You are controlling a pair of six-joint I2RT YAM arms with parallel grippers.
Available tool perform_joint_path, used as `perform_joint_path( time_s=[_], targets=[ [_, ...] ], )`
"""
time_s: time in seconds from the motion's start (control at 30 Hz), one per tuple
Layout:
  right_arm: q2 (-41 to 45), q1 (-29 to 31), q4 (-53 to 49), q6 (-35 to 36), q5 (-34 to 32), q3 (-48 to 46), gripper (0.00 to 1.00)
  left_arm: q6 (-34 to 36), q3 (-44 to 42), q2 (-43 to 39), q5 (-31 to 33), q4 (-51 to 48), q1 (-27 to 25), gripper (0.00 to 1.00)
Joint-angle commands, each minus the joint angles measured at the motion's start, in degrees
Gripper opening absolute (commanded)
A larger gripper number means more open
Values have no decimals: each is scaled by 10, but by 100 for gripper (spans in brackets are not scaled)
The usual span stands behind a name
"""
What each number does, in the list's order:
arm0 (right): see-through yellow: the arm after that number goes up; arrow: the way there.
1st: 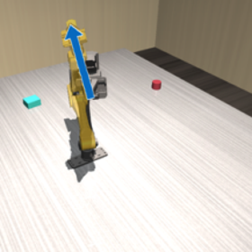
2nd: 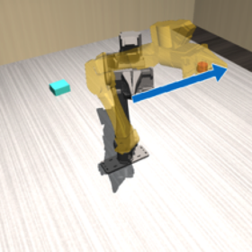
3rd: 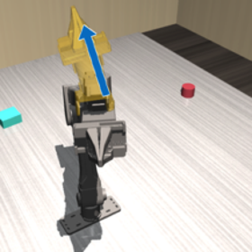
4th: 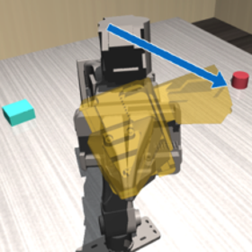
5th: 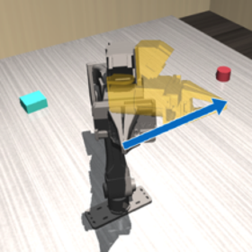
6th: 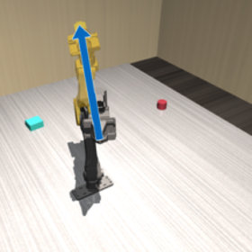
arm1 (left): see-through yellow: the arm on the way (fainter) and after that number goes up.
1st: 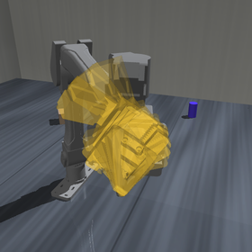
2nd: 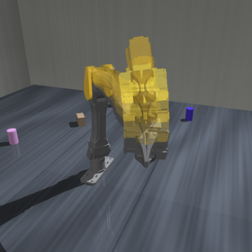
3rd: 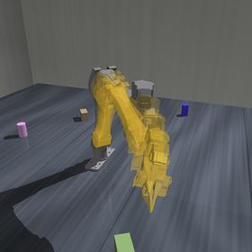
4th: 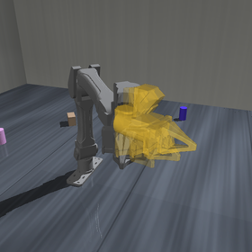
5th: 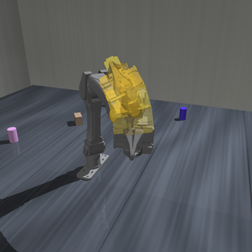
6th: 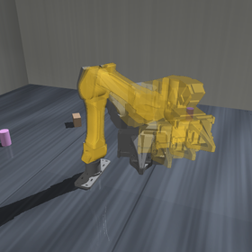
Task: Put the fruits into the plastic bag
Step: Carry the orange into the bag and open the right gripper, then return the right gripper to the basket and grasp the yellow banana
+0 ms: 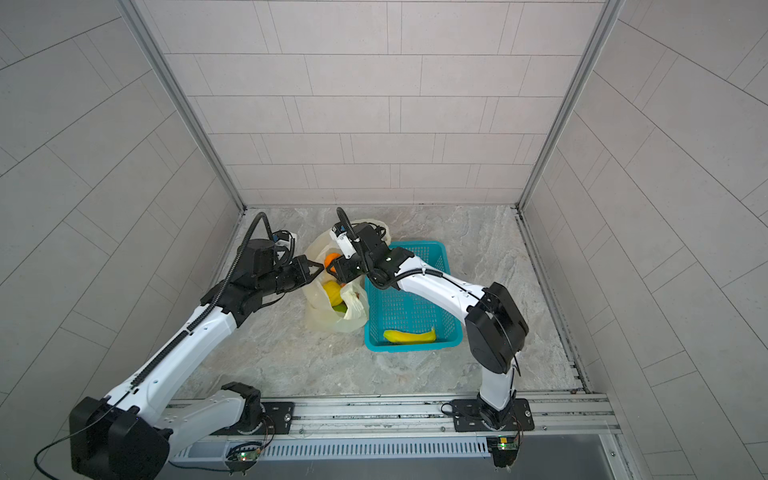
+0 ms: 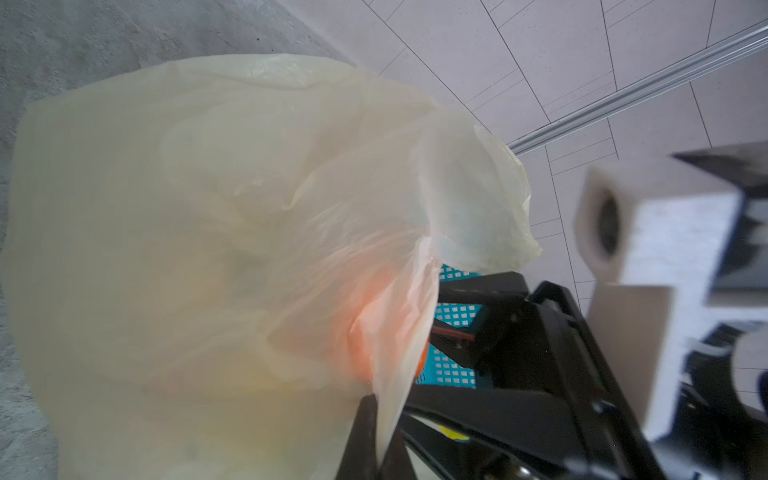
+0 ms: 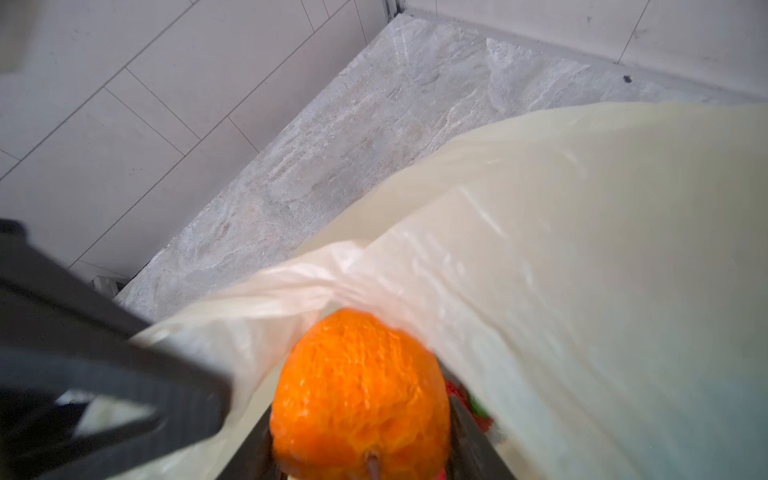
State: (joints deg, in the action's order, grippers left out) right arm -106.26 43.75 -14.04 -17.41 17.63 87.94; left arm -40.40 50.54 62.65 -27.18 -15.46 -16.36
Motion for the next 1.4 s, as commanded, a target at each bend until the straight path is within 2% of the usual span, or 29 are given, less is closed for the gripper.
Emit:
perform_joint_path(
  time_s=[0.0, 0.1, 0.23, 0.4, 0.6, 0.83, 1.03, 1.23, 1.37],
  targets=[
    [-32, 0, -22, -4, 7, 31, 52, 10, 3, -11, 0, -7, 0, 0],
    [-57, 0, -22, -15, 18, 49, 54, 14, 3, -10, 1, -8, 0, 0],
    [-65, 0, -20, -20, 14, 52, 65, 15, 1, -10, 2, -9, 0, 0],
    [-39, -1, -20, -8, -11, 36, 73, 16, -1, -10, 2, -9, 0, 0],
    [19, -10, -19, -1, -20, 7, 76, 16, -2, -10, 4, -8, 0, 0],
    [124, -16, -14, 8, -38, -59, 76, 15, -1, -13, 8, -9, 0, 0],
    [247, -41, -30, -10, -77, -160, 76, 14, 0, -12, 8, -9, 0, 0],
    [396, -96, -95, -37, -112, -291, 77, 19, -3, -8, 7, -5, 0, 0],
    [441, -109, -173, -49, -137, -351, 75, 11, -1, 6, 2, 8, 0, 0]
  ],
)
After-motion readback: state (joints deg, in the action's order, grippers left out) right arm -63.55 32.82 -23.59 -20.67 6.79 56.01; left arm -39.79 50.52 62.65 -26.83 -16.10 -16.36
